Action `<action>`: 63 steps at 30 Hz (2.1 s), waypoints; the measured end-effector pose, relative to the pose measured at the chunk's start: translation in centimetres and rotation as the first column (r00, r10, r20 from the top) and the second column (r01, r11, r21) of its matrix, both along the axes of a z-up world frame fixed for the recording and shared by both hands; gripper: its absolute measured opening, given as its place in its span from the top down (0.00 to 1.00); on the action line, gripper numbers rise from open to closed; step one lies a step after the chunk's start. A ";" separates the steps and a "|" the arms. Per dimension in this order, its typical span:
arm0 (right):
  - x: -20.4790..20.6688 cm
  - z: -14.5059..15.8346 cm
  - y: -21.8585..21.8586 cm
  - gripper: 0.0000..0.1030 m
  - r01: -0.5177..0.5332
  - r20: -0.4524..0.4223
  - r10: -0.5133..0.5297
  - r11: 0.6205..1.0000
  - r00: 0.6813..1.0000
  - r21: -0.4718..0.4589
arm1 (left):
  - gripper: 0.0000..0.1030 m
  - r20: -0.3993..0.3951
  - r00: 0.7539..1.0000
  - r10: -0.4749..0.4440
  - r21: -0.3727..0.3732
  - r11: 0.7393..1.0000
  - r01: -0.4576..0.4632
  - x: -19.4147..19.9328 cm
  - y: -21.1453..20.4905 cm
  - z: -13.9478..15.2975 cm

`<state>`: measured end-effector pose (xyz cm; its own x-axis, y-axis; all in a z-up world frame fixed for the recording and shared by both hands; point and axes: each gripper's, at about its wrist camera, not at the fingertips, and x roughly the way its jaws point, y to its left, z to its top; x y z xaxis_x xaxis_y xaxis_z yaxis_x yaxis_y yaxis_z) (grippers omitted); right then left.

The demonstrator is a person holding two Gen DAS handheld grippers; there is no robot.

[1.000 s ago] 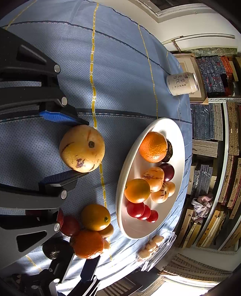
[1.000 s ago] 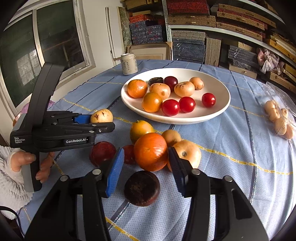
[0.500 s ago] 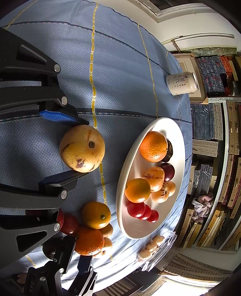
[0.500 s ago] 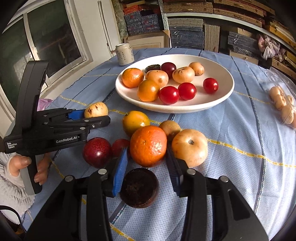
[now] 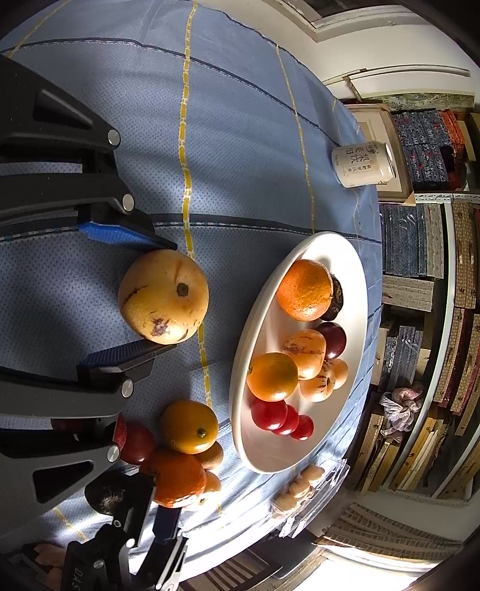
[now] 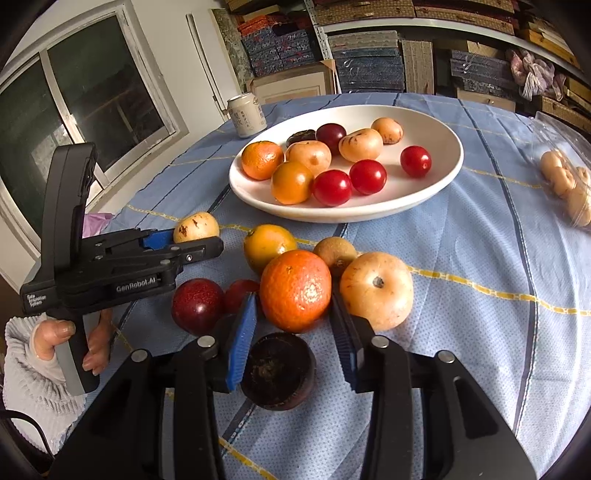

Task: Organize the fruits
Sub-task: 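Grasp the quince with the left tool while the right tool grasps a large orange, then place the quince on the white plate with the left tool while the right tool places the orange there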

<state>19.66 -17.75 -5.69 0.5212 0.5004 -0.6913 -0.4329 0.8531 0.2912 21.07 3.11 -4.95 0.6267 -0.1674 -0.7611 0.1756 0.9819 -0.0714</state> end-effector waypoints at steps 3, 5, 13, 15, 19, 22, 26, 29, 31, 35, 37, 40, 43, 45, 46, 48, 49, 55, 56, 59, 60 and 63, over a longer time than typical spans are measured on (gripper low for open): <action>0.4 -0.1 0.1 0.61 0.011 -0.014 -0.011 1.000 1.000 -0.002 | 0.55 0.000 1.000 0.000 0.005 1.000 0.000 0.0 0.0 0.0; 0.5 -0.2 0.0 0.61 0.015 -0.024 -0.015 1.000 1.000 0.012 | 0.55 0.000 1.000 0.000 0.006 1.000 0.000 0.0 0.0 0.0; 0.4 -0.3 -1.0 0.64 0.030 -0.040 -0.027 0.997 0.999 0.074 | 0.55 0.000 1.000 0.005 -0.038 0.999 -0.005 0.0 0.5 0.1; 0.3 -0.2 -1.3 0.64 0.032 -0.043 -0.028 0.996 0.999 0.085 | 0.55 0.009 1.000 0.007 -0.045 0.999 -0.006 -0.1 0.6 0.2; 0.0 0.3 -2.5 0.64 0.049 -0.046 -0.043 0.989 0.998 0.138 | 0.55 0.049 0.999 0.017 -0.038 0.999 -0.015 -0.5 0.7 0.9; 0.0 0.8 -3.8 0.64 0.070 -0.049 -0.062 0.980 0.997 0.187 | 0.55 0.058 0.998 0.026 -0.053 0.998 -0.023 -0.6 1.0 1.3; 0.0 1.7 -5.9 0.64 0.118 -0.038 -0.113 0.964 0.993 0.237 | 0.55 0.083 0.995 0.049 -0.062 0.997 -0.044 -0.6 1.1 2.5; 0.1 2.3 -7.7 0.64 0.164 -0.035 -0.160 0.948 0.986 0.275 | 0.55 0.102 0.994 0.050 -0.078 0.996 -0.043 -0.3 0.7 4.0; 0.2 2.8 -8.7 0.64 0.190 -0.032 -0.189 0.937 0.981 0.292 | 0.55 0.119 0.991 0.052 -0.077 0.996 -0.043 0.5 0.3 5.3; 1.2 4.5 -9.8 0.64 0.223 -0.009 -0.231 0.925 0.973 0.307 | 0.55 0.122 0.990 0.063 -0.116 0.992 -0.049 3.1 -0.3 7.2; 2.5 5.6 -9.5 0.64 0.230 0.012 -0.244 0.928 0.970 0.292 | 0.55 0.131 0.988 0.081 -0.133 0.989 -0.063 4.7 -0.6 8.0; 5.5 6.5 -7.8 0.64 0.227 0.041 -0.244 0.940 0.969 0.254 | 0.55 0.138 0.985 0.108 -0.136 0.987 -0.089 6.9 -0.9 8.2; 8.6 6.2 -5.9 0.64 0.228 0.055 -0.247 0.945 0.967 0.234 | 0.55 0.120 0.984 0.132 -0.143 0.983 -0.115 8.9 -0.6 7.7; 10.7 5.6 -4.3 0.64 0.229 0.070 -0.245 0.957 0.967 0.180 | 0.55 0.097 0.985 0.140 -0.142 0.982 -0.125 10.3 -0.5 7.0; 11.5 5.4 -3.9 0.64 0.227 0.071 -0.241 0.960 0.968 0.163 | 0.55 0.092 0.986 0.142 -0.139 0.982 -0.129 10.8 -0.4 6.7; 13.0 4.7 -3.2 0.64 0.234 0.075 -0.244 0.964 0.967 0.123 | 0.55 0.086 0.986 0.144 -0.120 0.984 -0.134 11.7 -0.4 6.1; 13.5 4.5 -3.1 0.64 0.236 0.078 -0.245 0.966 0.966 0.109 | 0.55 0.083 0.986 0.143 -0.109 0.985 -0.133 12.0 -0.4 5.8; 15.4 3.0 -2.9 0.64 0.256 0.075 -0.259 0.966 0.963 0.039 | 0.55 0.056 0.989 0.135 -0.082 0.988 -0.130 13.3 -0.5 4.3; 15.5 2.8 -2.9 0.64 0.258 0.070 -0.260 0.965 0.963 0.039 | 0.55 0.059 0.989 0.133 -0.075 0.989 -0.129 13.3 -0.6 4.3; 15.7 2.3 -2.8 0.64 0.255 0.068 -0.257 0.966 0.964 0.038 | 0.55 0.064 0.989 0.130 -0.065 0.990 -0.126 13.2 -0.8 4.3; 15.7 2.3 -2.8 0.64 0.255 0.070 -0.258 0.966 0.964 0.038 | 0.55 0.065 0.989 0.130 -0.061 0.990 -0.126 13.2 -0.9 4.3; 15.7 2.2 -2.7 0.64 0.253 0.076 -0.255 0.967 0.964 0.033 | 0.55 0.066 0.989 0.132 -0.057 0.990 -0.128 13.2 -1.1 4.2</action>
